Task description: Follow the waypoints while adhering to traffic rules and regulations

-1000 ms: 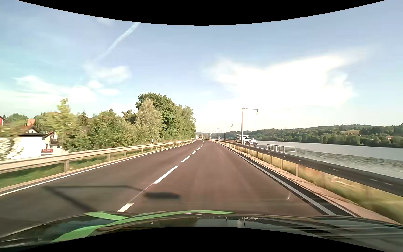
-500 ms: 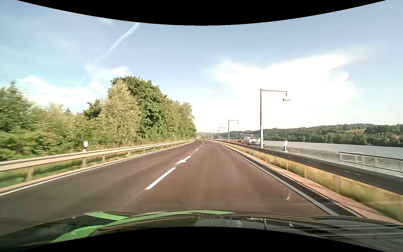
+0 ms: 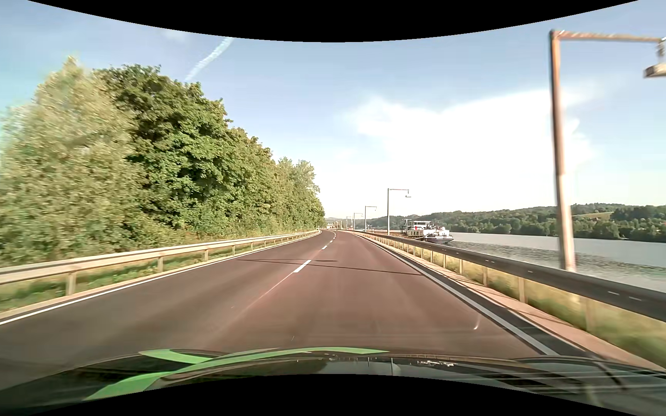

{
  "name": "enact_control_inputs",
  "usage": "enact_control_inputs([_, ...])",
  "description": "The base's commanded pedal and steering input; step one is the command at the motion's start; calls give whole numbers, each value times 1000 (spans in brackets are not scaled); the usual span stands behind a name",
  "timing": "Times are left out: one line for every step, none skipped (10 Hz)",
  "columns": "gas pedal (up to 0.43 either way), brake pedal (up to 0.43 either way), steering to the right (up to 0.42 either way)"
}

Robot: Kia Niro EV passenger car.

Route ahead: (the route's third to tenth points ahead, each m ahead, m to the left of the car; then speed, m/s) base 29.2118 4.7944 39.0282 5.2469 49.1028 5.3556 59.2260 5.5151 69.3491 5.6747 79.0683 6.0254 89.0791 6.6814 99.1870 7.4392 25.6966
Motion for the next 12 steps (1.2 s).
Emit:
enact_control_inputs([280,0,-4])
enact_control_inputs([280,0,-5])
enact_control_inputs([268,0,-5])
enact_control_inputs([248,0,-5])
enact_control_inputs([240,0,-5])
enact_control_inputs([240,0,-6])
enact_control_inputs([240,0,-6])
enact_control_inputs([248,0,-6])
enact_control_inputs([248,0,-6])
enact_control_inputs([248,0,-6])
enact_control_inputs([248,0,-6])
enact_control_inputs([248,0,-6])
